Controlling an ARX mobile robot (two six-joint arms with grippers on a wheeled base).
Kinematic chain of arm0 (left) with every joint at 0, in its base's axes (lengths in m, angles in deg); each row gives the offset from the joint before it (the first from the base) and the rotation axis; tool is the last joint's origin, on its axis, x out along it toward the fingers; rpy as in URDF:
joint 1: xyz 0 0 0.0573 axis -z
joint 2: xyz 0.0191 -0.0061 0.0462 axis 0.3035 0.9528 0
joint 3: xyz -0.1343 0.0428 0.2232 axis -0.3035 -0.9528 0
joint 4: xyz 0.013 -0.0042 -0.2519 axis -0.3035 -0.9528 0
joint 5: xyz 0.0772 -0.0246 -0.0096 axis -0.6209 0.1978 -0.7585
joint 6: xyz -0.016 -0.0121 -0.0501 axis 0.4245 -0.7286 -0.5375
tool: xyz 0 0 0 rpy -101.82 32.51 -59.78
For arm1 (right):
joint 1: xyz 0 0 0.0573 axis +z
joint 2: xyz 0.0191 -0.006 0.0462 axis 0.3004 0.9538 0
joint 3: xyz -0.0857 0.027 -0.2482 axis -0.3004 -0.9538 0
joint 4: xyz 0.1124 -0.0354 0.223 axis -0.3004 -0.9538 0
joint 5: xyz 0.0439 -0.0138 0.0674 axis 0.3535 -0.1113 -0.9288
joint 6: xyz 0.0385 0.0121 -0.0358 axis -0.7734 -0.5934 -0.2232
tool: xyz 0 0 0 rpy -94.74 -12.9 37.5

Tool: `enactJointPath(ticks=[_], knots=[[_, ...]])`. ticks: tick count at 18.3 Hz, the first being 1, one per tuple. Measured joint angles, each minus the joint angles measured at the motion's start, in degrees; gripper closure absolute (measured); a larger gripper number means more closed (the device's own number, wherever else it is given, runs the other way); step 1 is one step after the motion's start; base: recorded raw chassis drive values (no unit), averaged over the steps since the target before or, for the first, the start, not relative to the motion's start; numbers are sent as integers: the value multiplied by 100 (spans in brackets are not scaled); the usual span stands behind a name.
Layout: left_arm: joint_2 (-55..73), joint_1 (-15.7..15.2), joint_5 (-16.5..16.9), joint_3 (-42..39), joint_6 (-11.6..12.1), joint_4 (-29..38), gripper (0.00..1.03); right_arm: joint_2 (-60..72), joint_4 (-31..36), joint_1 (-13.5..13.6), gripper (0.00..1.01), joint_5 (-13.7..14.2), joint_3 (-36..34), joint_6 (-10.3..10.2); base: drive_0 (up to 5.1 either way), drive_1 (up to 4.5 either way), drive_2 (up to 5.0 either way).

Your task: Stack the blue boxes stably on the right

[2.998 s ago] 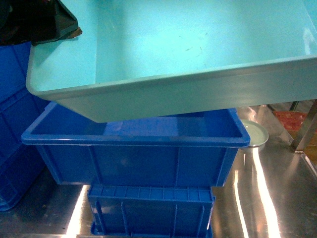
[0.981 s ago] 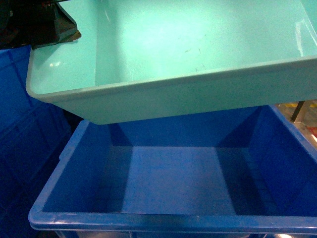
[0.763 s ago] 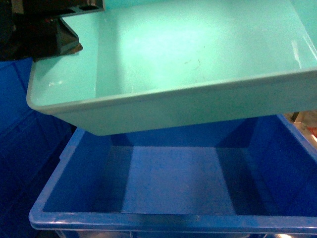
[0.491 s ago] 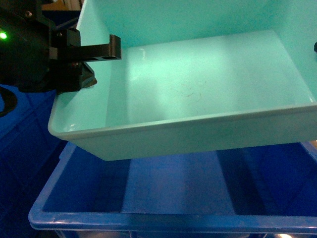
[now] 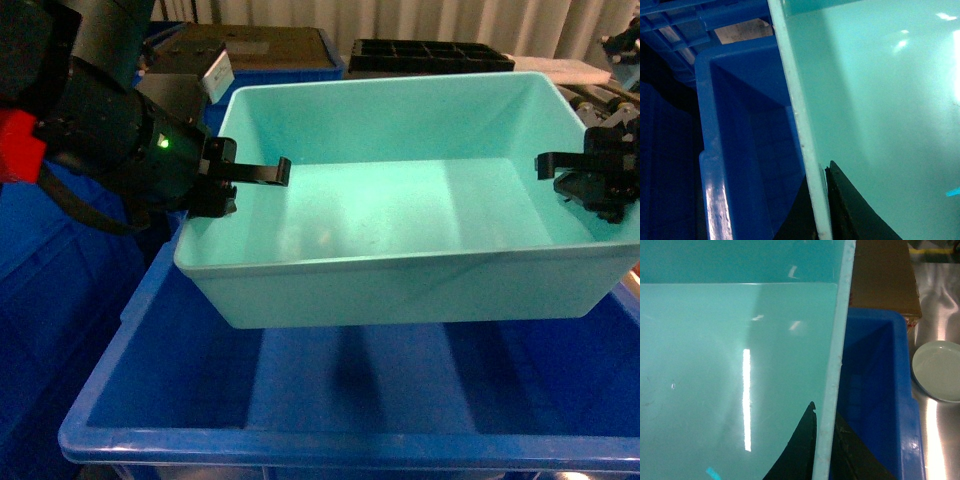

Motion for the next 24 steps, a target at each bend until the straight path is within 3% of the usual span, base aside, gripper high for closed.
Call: enactJointPath(ticks=[4, 13, 17, 24], knots=[[660, -9, -118, 286, 236, -190, 101, 544, -153, 92, 94, 98, 79, -85, 0, 0, 0], [1414, 26, -101, 306, 214, -59, 101, 1182, -2, 175, 94, 216, -28, -59, 0, 0, 0], [1626, -90, -50, 573, 188, 37, 100, 1351, -2, 214, 94, 264, 393, 52, 0, 0, 0], [1775, -118, -63, 680, 188, -57, 100, 1506, -92, 214, 94, 293, 457, 85, 0, 0, 0]])
